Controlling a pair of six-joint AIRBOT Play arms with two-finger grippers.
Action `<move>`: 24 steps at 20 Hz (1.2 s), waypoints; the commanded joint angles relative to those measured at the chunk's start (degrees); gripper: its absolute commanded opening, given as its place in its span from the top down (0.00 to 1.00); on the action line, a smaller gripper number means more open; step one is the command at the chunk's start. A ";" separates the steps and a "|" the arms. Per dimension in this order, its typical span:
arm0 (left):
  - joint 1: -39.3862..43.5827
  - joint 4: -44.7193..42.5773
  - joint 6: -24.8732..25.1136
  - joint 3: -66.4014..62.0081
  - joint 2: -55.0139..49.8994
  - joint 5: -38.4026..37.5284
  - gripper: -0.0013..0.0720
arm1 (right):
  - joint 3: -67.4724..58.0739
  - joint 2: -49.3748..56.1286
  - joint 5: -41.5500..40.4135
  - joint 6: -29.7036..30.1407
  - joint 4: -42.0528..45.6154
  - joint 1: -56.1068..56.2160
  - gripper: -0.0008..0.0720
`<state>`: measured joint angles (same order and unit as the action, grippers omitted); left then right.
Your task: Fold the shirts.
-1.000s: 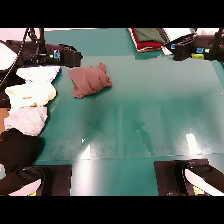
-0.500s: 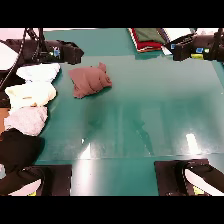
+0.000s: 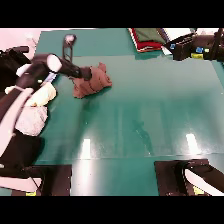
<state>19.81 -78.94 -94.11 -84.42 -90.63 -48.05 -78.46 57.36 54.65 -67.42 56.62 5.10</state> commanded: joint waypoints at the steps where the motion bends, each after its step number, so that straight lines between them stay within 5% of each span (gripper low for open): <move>1: -0.33 -0.11 -2.01 -0.02 -8.26 -0.31 0.15 | 0.00 0.02 -0.24 -0.02 -0.11 0.04 0.96; 4: -0.33 -0.37 -1.97 -0.81 -8.46 1.09 0.19 | 0.00 0.02 -0.61 -0.02 -0.11 0.04 0.96; 6: -0.33 -1.31 -1.77 -3.52 -8.24 -0.26 0.95 | -0.02 -0.04 -0.61 -0.04 -0.22 0.04 0.96; 10: -0.33 -4.07 -0.87 -18.36 -6.91 -10.12 0.95 | -0.02 -1.68 -1.60 -0.04 -0.15 0.04 0.96; 14: -0.15 -5.25 4.76 -29.40 6.29 -9.42 0.95 | -1.57 -6.03 -6.38 -0.04 0.00 -1.29 0.96; 19: 1.95 -6.45 7.41 -30.18 21.38 -12.79 0.95 | -10.67 -5.03 -4.31 -0.09 -0.02 -2.19 0.96; 24: 14.88 -6.43 9.16 -25.53 19.80 -18.69 0.95 | -20.46 -0.37 3.19 -3.10 -0.07 -2.21 0.96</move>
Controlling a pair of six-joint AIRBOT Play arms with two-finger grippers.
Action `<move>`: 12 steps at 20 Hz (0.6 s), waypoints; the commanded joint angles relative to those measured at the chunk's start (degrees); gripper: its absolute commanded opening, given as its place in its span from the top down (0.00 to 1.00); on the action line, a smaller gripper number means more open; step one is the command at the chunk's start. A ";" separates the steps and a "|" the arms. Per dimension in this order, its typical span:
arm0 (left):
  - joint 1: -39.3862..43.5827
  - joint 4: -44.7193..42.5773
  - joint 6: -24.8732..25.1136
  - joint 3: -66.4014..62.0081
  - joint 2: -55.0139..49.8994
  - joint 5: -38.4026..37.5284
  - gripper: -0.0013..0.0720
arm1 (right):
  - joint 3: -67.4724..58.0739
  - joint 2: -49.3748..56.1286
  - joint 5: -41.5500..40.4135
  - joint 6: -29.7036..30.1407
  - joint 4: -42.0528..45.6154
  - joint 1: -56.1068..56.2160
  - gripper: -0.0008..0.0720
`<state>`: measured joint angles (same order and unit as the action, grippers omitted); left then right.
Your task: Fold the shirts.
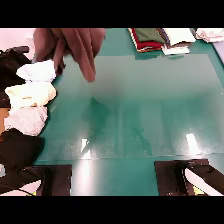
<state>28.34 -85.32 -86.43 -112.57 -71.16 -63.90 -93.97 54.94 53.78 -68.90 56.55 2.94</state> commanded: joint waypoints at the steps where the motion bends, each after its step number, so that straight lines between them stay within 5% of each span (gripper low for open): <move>1: 9.38 -0.04 1.73 5.44 -0.42 -2.73 0.95 | -6.21 2.69 4.96 -1.64 0.00 -0.04 0.96; 3: 14.93 0.39 5.64 12.22 -2.01 -2.21 0.95 | -8.02 3.43 5.90 -1.64 0.07 -0.04 0.96; 4: 16.76 0.94 6.84 15.80 -2.49 -1.18 0.75 | -8.31 3.43 5.90 -1.64 0.07 -0.04 0.96; 5: 17.46 1.14 6.82 18.58 -2.69 0.24 0.26 | -8.44 3.41 5.90 -1.64 0.07 -0.04 0.96; 6: 17.38 0.50 5.22 20.09 -2.73 0.83 0.11 | -8.41 3.39 5.97 -1.64 0.07 -0.04 0.96; 12: 0.26 -3.67 -5.05 21.77 -0.61 -4.46 0.11 | -8.41 3.41 7.93 -1.68 0.00 -0.04 0.96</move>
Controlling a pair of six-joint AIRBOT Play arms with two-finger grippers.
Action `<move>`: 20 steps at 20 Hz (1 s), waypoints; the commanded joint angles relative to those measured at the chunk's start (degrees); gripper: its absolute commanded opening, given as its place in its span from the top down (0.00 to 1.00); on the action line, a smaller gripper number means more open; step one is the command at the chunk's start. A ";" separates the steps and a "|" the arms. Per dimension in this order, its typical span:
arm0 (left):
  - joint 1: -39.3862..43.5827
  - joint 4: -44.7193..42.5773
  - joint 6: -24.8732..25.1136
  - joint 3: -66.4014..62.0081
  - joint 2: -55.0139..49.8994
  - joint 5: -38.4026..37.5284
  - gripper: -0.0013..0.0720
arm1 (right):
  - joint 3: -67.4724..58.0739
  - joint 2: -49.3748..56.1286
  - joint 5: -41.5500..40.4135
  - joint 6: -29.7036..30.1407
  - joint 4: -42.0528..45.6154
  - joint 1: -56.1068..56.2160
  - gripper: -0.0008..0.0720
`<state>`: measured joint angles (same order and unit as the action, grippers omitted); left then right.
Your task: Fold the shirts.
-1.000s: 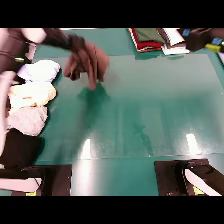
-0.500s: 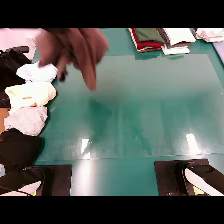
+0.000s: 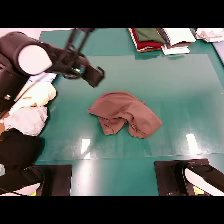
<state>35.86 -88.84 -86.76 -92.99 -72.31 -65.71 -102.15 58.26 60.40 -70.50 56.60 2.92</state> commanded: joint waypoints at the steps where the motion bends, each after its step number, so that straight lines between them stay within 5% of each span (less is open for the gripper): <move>1: -10.12 2.32 -4.76 4.68 0.55 -2.62 0.11 | -0.24 0.09 1.73 -0.09 -0.02 -0.02 0.96; 8: -17.07 22.03 -2.71 35.28 -0.74 16.52 0.11 | -0.17 0.17 3.17 -0.17 -0.04 0.00 0.96; 12: -15.96 34.38 6.95 38.23 -6.10 18.27 0.11 | 0.07 0.24 6.32 -0.26 0.00 -0.02 0.96; 15: -14.97 34.99 7.72 38.23 -7.50 20.98 0.15 | 5.73 -1.44 6.45 -1.60 0.81 -0.04 0.96; 17: -15.56 33.24 7.76 36.89 -7.43 19.96 0.82 | 13.11 -3.72 7.69 -3.26 4.68 -0.04 0.96; 18: -16.31 31.50 7.76 35.23 -7.41 17.99 0.94 | 17.62 -4.83 8.85 -6.08 8.26 -0.09 0.96; 20: -17.57 28.63 7.80 30.95 -7.39 13.73 0.95 | 27.32 -6.88 11.72 -10.54 13.07 -2.62 0.96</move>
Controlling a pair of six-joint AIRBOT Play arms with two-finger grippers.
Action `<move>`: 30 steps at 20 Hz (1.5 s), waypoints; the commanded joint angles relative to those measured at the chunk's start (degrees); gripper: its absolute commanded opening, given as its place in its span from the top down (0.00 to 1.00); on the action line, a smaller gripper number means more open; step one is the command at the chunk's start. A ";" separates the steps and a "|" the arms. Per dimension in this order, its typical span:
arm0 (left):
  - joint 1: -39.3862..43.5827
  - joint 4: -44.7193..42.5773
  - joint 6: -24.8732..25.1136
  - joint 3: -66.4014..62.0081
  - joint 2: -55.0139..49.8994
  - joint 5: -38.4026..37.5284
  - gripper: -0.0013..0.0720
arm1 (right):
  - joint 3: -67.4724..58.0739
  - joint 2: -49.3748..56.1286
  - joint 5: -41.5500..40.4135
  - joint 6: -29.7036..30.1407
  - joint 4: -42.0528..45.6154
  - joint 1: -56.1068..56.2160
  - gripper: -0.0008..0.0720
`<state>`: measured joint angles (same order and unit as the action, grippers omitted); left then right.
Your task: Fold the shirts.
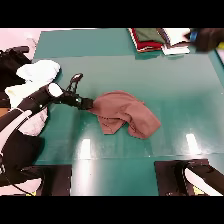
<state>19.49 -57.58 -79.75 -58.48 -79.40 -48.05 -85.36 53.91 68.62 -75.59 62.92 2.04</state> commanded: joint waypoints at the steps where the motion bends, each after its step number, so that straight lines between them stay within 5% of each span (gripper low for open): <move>1: -1.36 -4.46 0.79 -5.90 -0.31 -5.81 0.95 | 16.02 -3.13 4.68 -5.57 6.67 -4.55 0.96; 3: -1.62 -6.60 0.79 -9.35 -0.31 -7.67 0.95 | 26.80 -3.58 6.78 -5.57 5.01 -10.56 0.93; 5: -1.62 -6.69 0.79 -10.88 -0.31 -7.41 0.95 | 37.46 -2.69 6.56 -5.46 1.22 -15.82 0.30; 6: -1.60 -6.62 0.74 -10.91 -0.33 -6.82 0.95 | 41.86 -1.40 6.36 -5.03 -1.18 -17.31 0.27; 14: -1.60 -6.64 0.72 -10.91 -0.35 -6.03 0.95 | 49.88 13.73 -7.48 -0.17 -9.25 -2.69 0.40; 16: -1.62 -6.64 0.72 -10.93 -0.33 -6.05 0.95 | 46.14 15.91 -8.17 0.17 -8.61 1.75 0.68; 17: -1.62 -6.69 0.72 -11.02 -0.13 -6.05 0.95 | 43.82 16.46 -7.98 0.24 -7.19 3.41 0.92; 18: -1.62 -7.08 0.72 -11.41 0.61 -5.95 0.95 | 41.64 16.24 -7.54 0.22 -5.33 4.68 0.96; 24: -1.62 -21.70 0.37 -28.33 17.94 -6.58 0.95 | 18.91 1.70 4.74 -0.11 3.04 2.29 0.97; 30: -1.03 -21.77 0.33 -34.64 28.35 -10.62 0.95 | -2.40 -9.49 8.00 -5.35 3.23 -0.81 0.97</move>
<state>18.06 -78.22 -79.37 -91.07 -54.70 -55.42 -79.75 48.47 73.71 -78.76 65.06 2.15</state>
